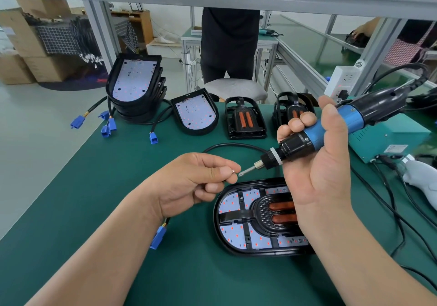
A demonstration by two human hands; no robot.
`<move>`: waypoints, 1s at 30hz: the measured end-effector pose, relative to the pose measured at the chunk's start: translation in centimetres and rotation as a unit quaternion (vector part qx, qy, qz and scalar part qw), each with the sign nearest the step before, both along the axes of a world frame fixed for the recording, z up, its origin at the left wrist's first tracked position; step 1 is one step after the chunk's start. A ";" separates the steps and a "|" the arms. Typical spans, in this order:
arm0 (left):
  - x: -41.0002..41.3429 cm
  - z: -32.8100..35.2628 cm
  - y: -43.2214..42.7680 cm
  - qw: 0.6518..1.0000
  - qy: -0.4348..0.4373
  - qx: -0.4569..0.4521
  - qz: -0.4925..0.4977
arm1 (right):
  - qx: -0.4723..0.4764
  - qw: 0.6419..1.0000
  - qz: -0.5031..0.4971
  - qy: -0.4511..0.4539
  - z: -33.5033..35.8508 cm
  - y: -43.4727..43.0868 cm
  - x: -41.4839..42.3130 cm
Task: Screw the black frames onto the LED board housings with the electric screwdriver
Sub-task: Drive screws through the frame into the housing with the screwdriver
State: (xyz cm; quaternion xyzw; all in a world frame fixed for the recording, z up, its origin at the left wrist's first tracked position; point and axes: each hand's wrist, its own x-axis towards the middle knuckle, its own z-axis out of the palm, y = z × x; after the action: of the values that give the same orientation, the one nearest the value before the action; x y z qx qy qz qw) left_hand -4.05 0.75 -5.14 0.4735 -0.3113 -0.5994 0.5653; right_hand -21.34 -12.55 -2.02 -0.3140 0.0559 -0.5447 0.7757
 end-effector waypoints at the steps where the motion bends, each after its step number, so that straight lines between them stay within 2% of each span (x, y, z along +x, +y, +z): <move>1: 0.0 0.0 0.0 1.000 -0.003 0.000 -0.005 | 0.000 1.000 -0.001 -0.003 0.0 0.0 0.0; 19: -0.3 0.3 0.0 0.999 -0.049 0.012 0.007 | -0.008 1.000 -0.005 0.010 -0.4 0.1 0.2; 26: -0.4 0.2 0.0 0.994 -0.108 0.005 0.036 | -0.013 0.998 -0.038 0.046 -0.5 0.5 0.5; 30: -0.2 0.0 0.1 0.993 -0.105 -0.010 0.047 | -0.009 0.997 -0.047 0.063 -0.6 0.6 0.7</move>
State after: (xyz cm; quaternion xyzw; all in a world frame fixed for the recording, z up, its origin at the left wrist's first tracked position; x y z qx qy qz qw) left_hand -4.25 0.84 -5.10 0.5426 -0.3522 -0.5161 0.5614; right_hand -20.68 -11.91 -2.58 -0.3513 0.1145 -0.5603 0.7413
